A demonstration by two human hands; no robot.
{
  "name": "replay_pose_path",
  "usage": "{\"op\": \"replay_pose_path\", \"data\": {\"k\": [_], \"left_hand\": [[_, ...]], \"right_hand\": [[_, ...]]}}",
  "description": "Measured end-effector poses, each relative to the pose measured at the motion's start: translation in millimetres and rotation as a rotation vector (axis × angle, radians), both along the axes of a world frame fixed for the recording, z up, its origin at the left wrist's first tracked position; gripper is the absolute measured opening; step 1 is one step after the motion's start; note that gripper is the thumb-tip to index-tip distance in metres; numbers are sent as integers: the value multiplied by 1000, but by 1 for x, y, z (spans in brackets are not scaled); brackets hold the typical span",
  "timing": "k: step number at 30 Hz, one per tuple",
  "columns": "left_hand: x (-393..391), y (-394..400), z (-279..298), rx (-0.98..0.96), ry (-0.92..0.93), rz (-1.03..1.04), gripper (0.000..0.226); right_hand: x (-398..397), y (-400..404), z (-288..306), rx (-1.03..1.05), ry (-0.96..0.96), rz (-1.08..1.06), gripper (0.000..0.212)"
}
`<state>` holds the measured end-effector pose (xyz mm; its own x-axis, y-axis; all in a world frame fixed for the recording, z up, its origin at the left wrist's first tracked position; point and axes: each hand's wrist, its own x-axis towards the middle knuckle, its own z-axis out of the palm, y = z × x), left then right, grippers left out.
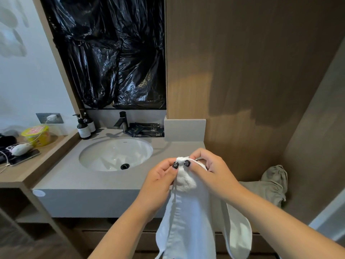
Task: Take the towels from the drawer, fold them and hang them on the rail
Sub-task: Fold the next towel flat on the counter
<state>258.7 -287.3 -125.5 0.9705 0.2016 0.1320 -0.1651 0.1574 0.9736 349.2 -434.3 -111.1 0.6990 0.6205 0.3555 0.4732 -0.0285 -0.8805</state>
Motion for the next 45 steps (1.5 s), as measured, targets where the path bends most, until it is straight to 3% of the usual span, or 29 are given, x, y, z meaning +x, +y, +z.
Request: {"op": "replay_pose_path", "data": {"k": [8, 12, 14, 20, 24, 28, 32, 35, 38, 39, 41, 42, 45], "left_hand": [[2, -4, -1, 38, 3, 89, 21], [8, -4, 1, 8, 5, 176, 22], [13, 1, 5, 23, -5, 230, 23], [36, 36, 15, 20, -22, 364, 28], [48, 68, 22, -49, -9, 473, 42], [50, 92, 17, 106, -11, 536, 41], [48, 113, 8, 224, 37, 634, 29], [46, 125, 2, 260, 48, 684, 30], [44, 125, -3, 310, 18, 692, 27], [44, 123, -4, 313, -7, 681, 27], [44, 118, -5, 310, -46, 663, 27], [45, 116, -6, 304, -53, 657, 27], [45, 115, -8, 291, -52, 656, 31]], "right_hand": [[-5, 5, -3, 36, 28, -51, 20], [-8, 8, -14, 49, 68, -41, 4], [-8, 10, -26, 44, 80, -51, 8], [6, 0, -77, -394, 133, 15, 35], [31, -16, -100, -817, 41, -16, 30], [48, -39, -87, -814, 5, -85, 41], [70, -63, -46, -867, -266, -149, 64], [85, -75, -19, -895, -471, -269, 51], [93, -80, 1, -830, -622, -383, 23], [94, -80, 6, -762, -598, -418, 17], [97, -78, 13, -676, -475, -483, 32], [99, -76, 15, -686, -443, -511, 40], [103, -72, 17, -841, -498, -546, 25]]}}
